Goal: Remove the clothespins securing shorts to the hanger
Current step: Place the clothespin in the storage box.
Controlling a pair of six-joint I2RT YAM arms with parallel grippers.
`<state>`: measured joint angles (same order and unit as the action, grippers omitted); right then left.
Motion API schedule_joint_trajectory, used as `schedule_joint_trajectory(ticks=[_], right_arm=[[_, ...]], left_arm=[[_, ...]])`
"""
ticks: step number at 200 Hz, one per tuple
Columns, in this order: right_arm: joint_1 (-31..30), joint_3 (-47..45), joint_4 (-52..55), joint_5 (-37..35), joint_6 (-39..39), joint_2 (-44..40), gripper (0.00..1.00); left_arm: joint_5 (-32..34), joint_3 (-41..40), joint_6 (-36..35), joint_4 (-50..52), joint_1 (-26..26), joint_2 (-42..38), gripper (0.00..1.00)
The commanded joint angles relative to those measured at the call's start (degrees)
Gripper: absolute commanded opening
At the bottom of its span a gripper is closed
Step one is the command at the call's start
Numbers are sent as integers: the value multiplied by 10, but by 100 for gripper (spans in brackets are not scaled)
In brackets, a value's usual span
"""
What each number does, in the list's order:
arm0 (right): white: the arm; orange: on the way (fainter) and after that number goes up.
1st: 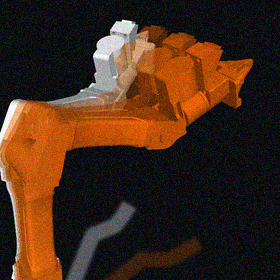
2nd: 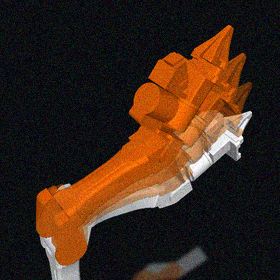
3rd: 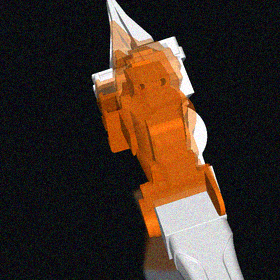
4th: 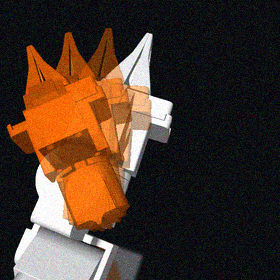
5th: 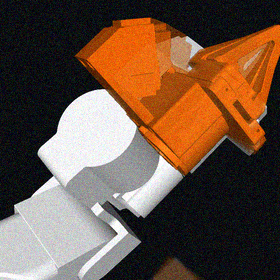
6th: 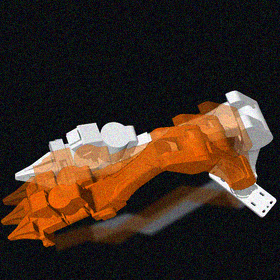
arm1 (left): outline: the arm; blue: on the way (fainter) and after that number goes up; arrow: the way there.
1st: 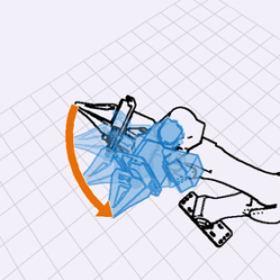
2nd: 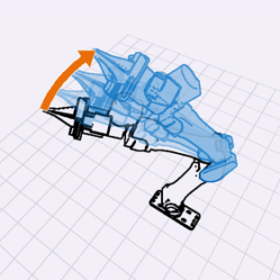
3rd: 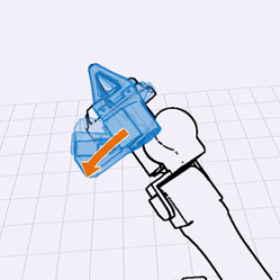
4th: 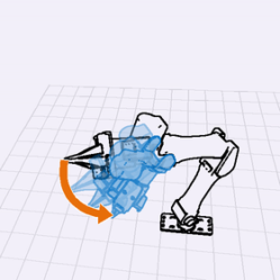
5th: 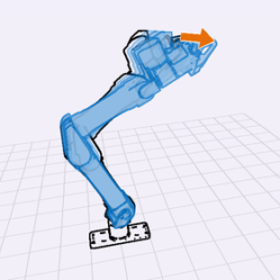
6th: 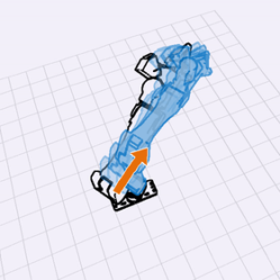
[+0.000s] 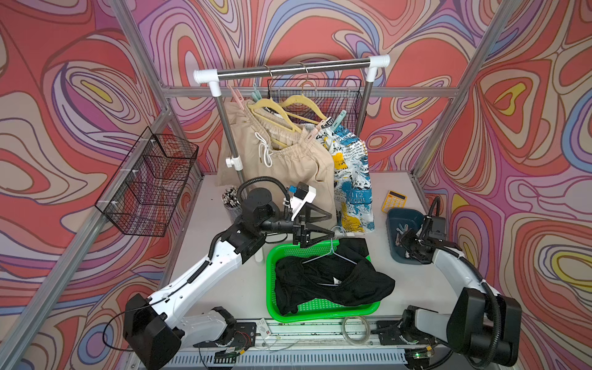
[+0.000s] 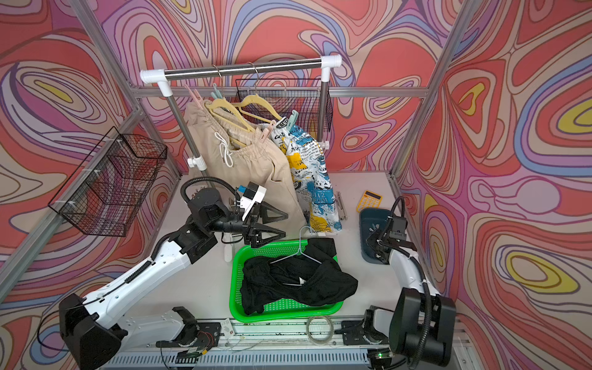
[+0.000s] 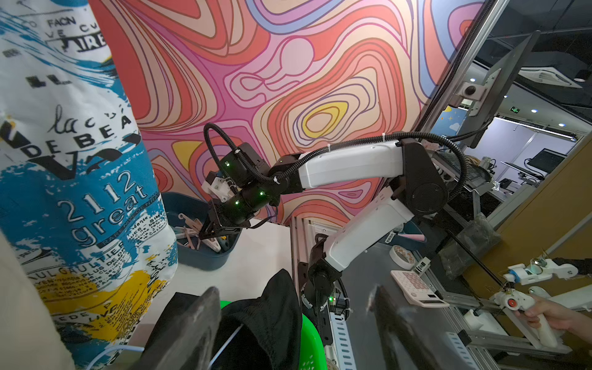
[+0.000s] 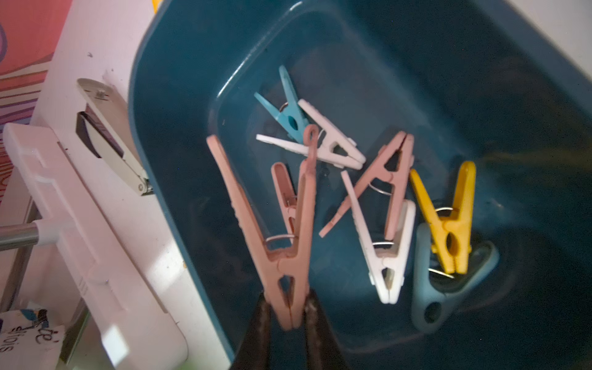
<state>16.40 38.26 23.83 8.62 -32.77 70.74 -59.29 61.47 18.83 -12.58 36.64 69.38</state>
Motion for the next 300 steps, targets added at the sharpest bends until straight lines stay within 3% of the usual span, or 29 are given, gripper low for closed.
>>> schedule_joint_trajectory(ticks=[1,21,54,65,75,116,163,204,261,300], right_arm=[[12,-7,-15,10,-15,3,1],[15,-5,-13,9,-18,-3,9],[16,5,-1,9,-15,-15,41],[16,7,1,9,-15,-19,43],[16,9,7,5,-15,-23,52],[15,39,40,21,16,-90,53],[16,99,110,114,73,-187,51],[15,109,105,170,79,-233,51],[15,85,85,191,89,-239,51],[15,79,83,197,98,-242,51]], left_arm=[[0,-3,-20,7,-3,-11,78],[3,-1,-27,19,-3,-10,78],[13,9,-44,49,-3,-7,78],[14,11,-47,54,-3,-5,78],[15,12,-47,56,-3,-5,78],[45,30,-70,120,-3,2,77],[120,38,-113,252,1,22,74],[223,56,-190,382,58,80,70],[243,41,-191,369,69,170,67],[295,23,-180,330,80,211,66]])
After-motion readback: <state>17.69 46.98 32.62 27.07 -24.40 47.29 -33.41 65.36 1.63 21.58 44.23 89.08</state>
